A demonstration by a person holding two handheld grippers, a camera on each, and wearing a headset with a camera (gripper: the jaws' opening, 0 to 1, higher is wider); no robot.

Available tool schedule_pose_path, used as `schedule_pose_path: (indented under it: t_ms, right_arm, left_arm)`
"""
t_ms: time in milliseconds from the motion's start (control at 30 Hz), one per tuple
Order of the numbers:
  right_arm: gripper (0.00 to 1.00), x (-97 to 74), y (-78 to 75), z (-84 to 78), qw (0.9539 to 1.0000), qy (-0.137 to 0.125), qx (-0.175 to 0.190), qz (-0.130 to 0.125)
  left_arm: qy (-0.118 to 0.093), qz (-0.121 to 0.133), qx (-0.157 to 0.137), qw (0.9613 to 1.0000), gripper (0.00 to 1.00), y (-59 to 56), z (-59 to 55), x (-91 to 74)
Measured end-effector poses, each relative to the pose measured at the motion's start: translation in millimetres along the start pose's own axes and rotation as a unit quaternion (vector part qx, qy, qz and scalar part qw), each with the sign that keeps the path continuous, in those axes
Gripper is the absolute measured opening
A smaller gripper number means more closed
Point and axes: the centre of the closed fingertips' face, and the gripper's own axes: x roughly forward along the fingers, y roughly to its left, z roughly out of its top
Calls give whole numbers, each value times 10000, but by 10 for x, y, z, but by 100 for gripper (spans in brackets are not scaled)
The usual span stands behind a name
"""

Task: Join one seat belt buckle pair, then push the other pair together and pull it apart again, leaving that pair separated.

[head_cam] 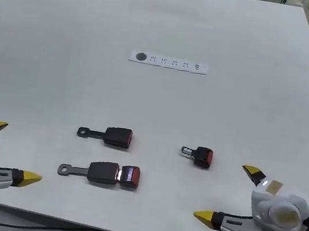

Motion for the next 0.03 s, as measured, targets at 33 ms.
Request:
schedule_pose_path:
  t_ms: [33]
  right_arm:
    - [99,-4,-7,8,10000,-14,4,5]
  left_arm:
    - [4,7,-7,10000,96,1,-3,-2]
